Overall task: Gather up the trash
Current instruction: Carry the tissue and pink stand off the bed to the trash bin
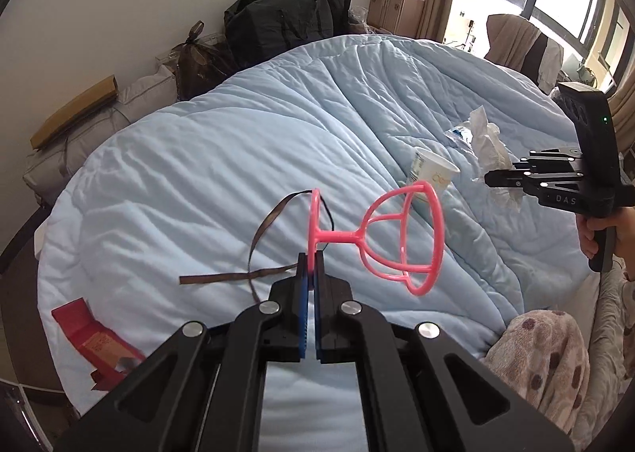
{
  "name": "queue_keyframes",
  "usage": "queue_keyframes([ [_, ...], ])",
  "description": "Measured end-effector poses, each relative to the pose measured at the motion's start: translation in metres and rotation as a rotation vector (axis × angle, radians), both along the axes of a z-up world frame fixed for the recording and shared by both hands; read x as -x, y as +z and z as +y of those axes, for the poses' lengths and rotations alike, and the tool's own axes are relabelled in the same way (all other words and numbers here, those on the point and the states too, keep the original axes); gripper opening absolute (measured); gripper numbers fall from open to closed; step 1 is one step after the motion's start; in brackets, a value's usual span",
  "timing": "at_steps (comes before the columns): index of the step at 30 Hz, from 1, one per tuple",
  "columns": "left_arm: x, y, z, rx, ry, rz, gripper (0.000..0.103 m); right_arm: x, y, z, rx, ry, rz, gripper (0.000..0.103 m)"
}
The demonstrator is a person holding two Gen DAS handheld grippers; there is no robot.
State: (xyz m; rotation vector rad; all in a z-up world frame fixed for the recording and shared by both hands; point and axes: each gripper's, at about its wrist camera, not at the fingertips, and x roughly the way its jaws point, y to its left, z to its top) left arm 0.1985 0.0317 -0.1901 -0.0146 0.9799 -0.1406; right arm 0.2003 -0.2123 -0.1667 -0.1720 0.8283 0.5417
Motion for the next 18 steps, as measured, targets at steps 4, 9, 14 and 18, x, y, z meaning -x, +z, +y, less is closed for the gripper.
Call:
queue_keyframes([
  [4, 0.034, 0.017, 0.027, -0.028, 0.033, -0.024, 0.002, 0.019, 0.003, 0.019, -0.013, 0.034, 0.005, 0.010],
  [9, 0.083, 0.043, 0.072, -0.061, 0.111, -0.069, 0.002, 0.043, 0.017, 0.047, -0.062, 0.072, -0.009, 0.010],
  [14, 0.134, 0.061, 0.119, -0.079, 0.193, -0.093, 0.002, 0.063, 0.028, 0.091, -0.082, 0.129, -0.019, 0.010],
  [18, 0.171, 0.072, 0.153, -0.082, 0.249, -0.123, 0.002, 0.077, 0.036, 0.134, -0.049, 0.188, -0.038, 0.010],
])
